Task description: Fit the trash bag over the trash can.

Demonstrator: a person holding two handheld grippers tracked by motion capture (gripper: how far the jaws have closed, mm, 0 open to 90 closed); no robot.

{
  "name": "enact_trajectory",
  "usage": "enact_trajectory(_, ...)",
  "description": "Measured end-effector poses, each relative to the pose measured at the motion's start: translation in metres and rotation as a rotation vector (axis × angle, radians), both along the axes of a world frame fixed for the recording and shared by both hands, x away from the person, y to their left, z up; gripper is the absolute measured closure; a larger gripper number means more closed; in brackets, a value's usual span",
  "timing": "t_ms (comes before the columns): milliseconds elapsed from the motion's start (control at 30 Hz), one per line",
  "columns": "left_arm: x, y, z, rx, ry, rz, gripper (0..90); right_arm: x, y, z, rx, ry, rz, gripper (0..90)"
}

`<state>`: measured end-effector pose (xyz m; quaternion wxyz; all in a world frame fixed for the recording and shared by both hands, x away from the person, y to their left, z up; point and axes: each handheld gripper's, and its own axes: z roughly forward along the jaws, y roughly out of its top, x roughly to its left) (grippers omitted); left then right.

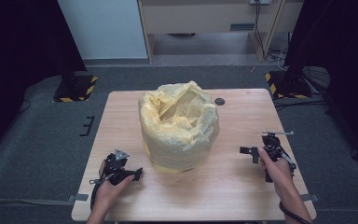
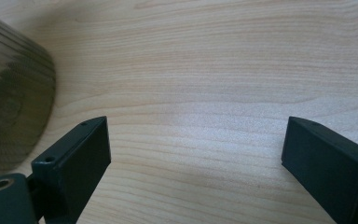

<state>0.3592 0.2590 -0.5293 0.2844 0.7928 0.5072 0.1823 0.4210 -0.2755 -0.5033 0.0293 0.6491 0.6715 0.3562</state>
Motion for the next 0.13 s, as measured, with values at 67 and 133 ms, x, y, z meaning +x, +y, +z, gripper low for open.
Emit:
enact_trajectory(67,0.0000,0.0000,0.0000,0.000,0.000,0.000,0.0,-0.0004,0.0008,-0.0019,-0.003,0.002,0.002,8.1)
enact_trajectory(133,-0.0001,0.0000,-0.0001,-0.001,-0.001,0.000,0.0,-0.0007,0.0012,-0.0040,-0.002,0.003,0.005,8.0)
